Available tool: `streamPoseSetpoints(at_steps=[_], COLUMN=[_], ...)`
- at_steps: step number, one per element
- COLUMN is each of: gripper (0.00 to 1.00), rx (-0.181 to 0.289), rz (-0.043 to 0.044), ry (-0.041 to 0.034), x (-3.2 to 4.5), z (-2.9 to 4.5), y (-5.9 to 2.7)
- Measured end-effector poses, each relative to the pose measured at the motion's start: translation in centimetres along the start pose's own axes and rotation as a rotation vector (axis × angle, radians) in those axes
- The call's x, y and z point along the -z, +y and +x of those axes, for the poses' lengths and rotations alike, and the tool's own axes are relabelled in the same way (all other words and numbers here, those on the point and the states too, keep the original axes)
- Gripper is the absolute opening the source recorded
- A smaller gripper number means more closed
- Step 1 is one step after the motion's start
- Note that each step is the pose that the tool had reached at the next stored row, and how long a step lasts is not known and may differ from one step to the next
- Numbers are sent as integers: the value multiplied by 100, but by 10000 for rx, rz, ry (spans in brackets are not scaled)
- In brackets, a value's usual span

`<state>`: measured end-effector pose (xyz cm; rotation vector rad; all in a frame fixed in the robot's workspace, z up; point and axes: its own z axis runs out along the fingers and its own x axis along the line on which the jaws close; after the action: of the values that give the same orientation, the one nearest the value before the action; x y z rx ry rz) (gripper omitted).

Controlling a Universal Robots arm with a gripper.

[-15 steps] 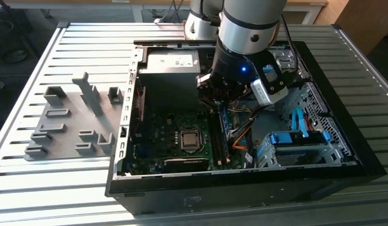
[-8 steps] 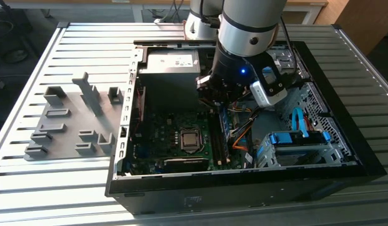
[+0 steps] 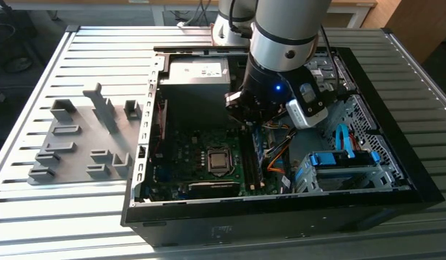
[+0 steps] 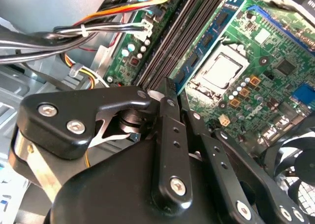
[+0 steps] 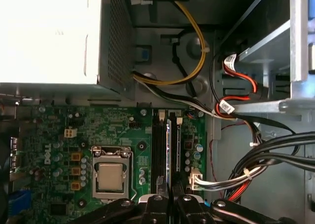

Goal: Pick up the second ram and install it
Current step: 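Insert the second ram into the second slot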

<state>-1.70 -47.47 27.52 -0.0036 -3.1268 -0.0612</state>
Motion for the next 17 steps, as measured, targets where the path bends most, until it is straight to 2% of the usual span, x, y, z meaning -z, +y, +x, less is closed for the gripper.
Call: streamPoseSetpoints(at_steps=[17], gripper=[14], rx=[-114], rz=[-2], ry=[-5], x=[-242], z=[7], y=[-21])
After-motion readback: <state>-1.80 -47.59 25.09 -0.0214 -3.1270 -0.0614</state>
